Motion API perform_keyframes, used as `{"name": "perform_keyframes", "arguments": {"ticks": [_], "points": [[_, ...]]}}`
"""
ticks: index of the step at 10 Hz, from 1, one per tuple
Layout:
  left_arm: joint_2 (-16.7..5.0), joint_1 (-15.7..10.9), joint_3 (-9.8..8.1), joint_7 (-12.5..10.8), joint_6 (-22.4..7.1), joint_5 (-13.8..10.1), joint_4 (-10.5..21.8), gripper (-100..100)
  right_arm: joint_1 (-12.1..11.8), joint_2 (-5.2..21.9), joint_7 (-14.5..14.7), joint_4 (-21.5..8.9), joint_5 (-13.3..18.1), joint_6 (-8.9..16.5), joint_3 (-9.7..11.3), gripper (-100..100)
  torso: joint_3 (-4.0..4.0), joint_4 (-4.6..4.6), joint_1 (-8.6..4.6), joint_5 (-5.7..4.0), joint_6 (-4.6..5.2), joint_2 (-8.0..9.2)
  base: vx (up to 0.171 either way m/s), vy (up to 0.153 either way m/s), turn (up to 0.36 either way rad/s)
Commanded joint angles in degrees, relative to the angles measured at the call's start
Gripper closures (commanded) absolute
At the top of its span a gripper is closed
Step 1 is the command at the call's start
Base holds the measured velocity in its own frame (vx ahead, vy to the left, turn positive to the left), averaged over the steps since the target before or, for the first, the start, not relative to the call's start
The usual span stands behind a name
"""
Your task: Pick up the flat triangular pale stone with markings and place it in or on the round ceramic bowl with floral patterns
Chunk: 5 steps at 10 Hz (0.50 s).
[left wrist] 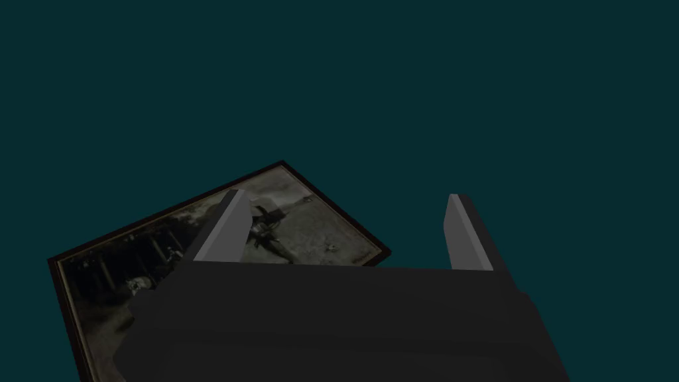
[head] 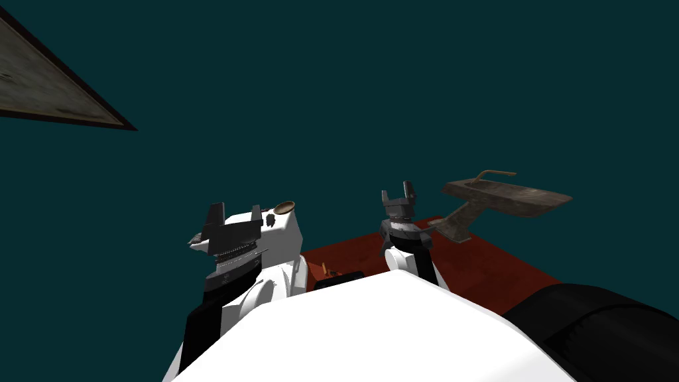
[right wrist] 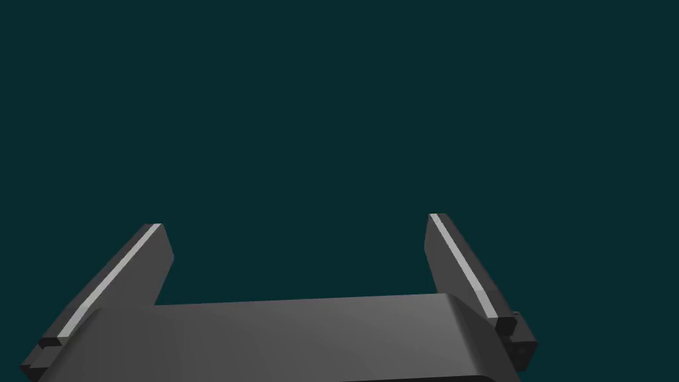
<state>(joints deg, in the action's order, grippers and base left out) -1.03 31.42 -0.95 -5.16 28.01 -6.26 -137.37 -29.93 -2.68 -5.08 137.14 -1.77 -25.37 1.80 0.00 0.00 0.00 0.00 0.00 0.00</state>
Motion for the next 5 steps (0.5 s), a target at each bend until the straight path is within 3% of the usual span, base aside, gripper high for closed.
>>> {"name": "perform_keyframes", "arguments": {"ticks": [1,3,5], "points": [[-2.64,-1.17,-0.37,-1.13,-1.51,-0.55,2.09,-100,0.0,0.0,0.0,0.0,0.0,0.0,0.0,0,0.0,0.0,0.0,0.0,0.0,0.0,-0.019,-0.013,0.05],[-3.77,-1.94,-0.62,-1.9,-2.52,-0.91,3.44,-100,0.0,0.0,0.0,0.0,0.0,0.0,0.0,0,0.06,0.02,-0.05,-0.01,0.0,0.11,-0.034,-0.02,0.027],[-5.91,-3.99,-1.3,-3.98,-5.21,-1.92,6.96,-100,0.0,0.0,0.0,0.0,0.0,0.0,0.0,0,0.05,0.02,-0.05,-0.01,0.0,0.1,-0.036,-0.017,0.044]]}}
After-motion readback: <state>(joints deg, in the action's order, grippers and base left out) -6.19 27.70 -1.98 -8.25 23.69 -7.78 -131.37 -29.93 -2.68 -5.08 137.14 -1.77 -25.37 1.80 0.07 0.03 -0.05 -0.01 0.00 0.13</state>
